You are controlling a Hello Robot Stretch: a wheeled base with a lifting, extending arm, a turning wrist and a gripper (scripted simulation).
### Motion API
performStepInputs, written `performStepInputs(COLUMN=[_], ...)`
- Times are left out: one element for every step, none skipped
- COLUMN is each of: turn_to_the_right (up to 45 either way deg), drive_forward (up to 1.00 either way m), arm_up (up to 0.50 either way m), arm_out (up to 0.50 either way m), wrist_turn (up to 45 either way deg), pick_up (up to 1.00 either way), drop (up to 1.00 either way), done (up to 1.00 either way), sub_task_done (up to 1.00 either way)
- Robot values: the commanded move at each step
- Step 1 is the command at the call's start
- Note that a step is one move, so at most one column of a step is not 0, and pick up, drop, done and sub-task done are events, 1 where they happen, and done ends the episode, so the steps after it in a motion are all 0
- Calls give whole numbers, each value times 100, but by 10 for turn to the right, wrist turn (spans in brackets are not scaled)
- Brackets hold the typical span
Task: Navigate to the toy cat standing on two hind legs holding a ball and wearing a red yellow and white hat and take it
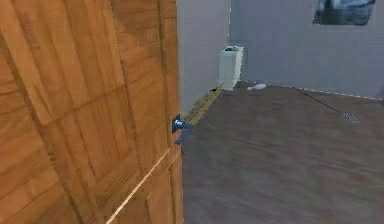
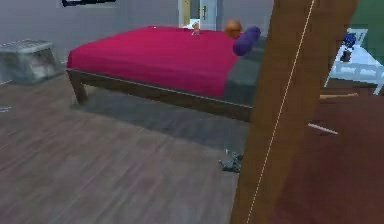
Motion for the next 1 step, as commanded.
performStepInputs(turn_to_the_right=[450], drive_forward=[0], arm_up=[0], arm_out=[0], wrist_turn=[0], pick_up=[0], drop=[0], done=[0], sub_task_done=[0])
